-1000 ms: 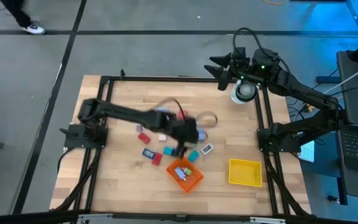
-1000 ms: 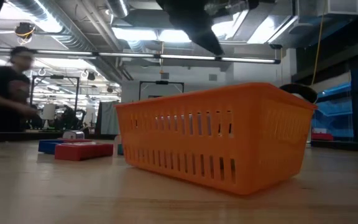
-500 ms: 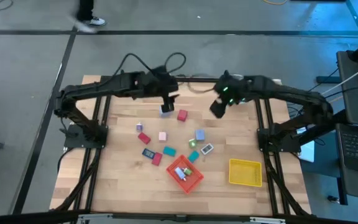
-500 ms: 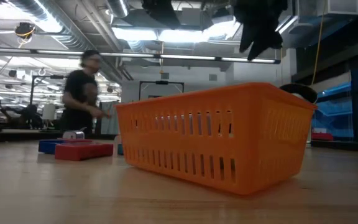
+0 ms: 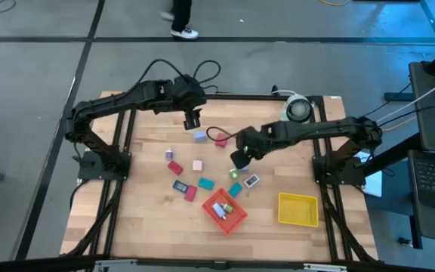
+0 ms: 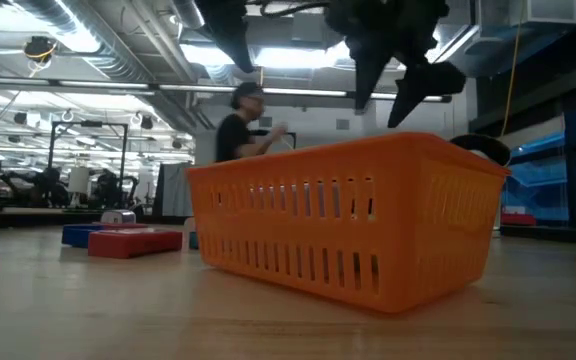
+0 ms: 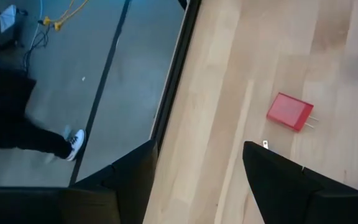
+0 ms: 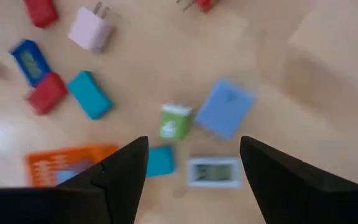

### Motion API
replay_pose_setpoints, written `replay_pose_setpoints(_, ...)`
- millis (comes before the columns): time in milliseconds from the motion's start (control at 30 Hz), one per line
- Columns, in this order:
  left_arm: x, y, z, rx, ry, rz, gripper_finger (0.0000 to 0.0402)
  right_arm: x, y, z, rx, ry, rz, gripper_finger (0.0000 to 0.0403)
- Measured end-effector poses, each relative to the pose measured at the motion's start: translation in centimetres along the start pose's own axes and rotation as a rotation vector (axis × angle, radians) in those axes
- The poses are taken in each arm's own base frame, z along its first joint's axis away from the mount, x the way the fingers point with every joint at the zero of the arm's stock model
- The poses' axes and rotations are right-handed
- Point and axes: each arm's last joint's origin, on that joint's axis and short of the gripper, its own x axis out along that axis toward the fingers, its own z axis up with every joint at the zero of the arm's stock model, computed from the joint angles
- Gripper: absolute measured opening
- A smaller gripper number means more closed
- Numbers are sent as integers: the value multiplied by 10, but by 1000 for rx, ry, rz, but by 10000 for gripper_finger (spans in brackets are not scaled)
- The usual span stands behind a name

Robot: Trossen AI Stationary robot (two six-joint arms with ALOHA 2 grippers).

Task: Pick & Place Office items
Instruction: Put the green charger adapter into the orange bin

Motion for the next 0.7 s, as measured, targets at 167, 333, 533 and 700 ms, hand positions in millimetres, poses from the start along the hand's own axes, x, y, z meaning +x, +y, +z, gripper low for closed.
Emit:
replay_pose_setpoints(167, -2, 9, -2, -20, -20, -4, 222, 24, 16, -22, 113, 73, -30, 261)
replay_pose_setpoints(333, -8, 17, -5, -18, -51, -66, 214, 52, 32, -36, 176, 146, -15, 261)
replay_pose_setpoints(533, -15, 18, -6, 30, -77, -93, 212, 61, 48, -24, 183, 89, -62, 261)
replay_pose_setpoints(700, -16, 18, -9, 52, -58, -114, 212, 77, 49, -16, 167, 115, -120, 261)
